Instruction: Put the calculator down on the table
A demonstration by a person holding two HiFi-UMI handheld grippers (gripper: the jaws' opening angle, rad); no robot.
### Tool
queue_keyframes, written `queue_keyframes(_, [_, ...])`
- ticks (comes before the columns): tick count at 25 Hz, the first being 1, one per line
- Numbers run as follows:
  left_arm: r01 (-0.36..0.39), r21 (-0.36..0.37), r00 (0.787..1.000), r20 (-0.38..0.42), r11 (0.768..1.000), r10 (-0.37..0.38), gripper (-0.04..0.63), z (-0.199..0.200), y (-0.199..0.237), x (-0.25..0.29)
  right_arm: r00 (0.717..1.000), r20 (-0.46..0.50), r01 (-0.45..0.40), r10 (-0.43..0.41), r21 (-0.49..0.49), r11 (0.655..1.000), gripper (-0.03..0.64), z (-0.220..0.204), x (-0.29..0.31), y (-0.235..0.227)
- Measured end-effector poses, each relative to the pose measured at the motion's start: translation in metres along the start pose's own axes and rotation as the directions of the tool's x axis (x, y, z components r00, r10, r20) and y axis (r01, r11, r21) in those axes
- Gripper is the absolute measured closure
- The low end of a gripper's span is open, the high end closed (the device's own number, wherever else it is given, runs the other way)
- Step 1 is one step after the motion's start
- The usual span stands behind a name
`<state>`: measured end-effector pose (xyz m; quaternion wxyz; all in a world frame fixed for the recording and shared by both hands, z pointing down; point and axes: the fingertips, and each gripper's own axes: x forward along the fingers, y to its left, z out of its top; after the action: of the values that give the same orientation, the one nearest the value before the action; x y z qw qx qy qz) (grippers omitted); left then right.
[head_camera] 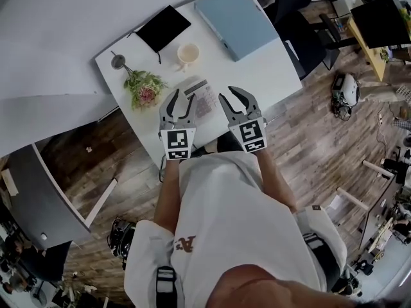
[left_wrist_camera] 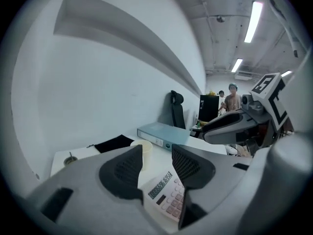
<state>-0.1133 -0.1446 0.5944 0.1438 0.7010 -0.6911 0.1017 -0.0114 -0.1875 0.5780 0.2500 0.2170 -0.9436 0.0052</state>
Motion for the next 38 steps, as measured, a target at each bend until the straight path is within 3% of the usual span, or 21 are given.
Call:
queue_keyframes(7, [0.015,0.089,0.99,0.139,0.996,-0.027,0.476,0.054,0.001,-0.026,0.989,0.137,0.06,-0.053,-0.049,0.997,0.558,0.054,-0.025,-0.003])
queue_keyframes(13, [-0.047,0.115,0.978,0.209,0.992,0.022,0.588,0.093,-0.004,-0.05,0.973,0.228,0.059,-0.039,-0.083,0.995,0.611,0.089,-0.05,-0.007])
queue_keyframes(20, [-0.141,0.11,0.963,0.246,0.984,0.111,0.589,0.119,-0.02,-0.071,0.95,0.311,-0.012,0.039,-0.088,0.996,0.611,0.106,-0.074,-0.014])
queue_keyframes(27, [-0.228,0.117,0.951,0.239,0.967,0.195,0.588,0.113,-0.039,-0.081,0.941,0.322,-0.086,0.108,-0.08,0.993,0.611,0.094,-0.092,-0.021])
queue_keyframes(34, [-0.252,0.147,0.946,0.245,0.957,0.212,0.588,0.111,-0.044,-0.085,0.936,0.328,-0.105,0.128,-0.088,0.991,0.611,0.097,-0.095,-0.023])
queue_keyframes(38, [-0.251,0.107,0.946,0.236,0.962,0.221,0.588,0.116,-0.044,-0.085,0.936,0.329,-0.1,0.126,-0.095,0.99,0.611,0.099,-0.092,-0.023])
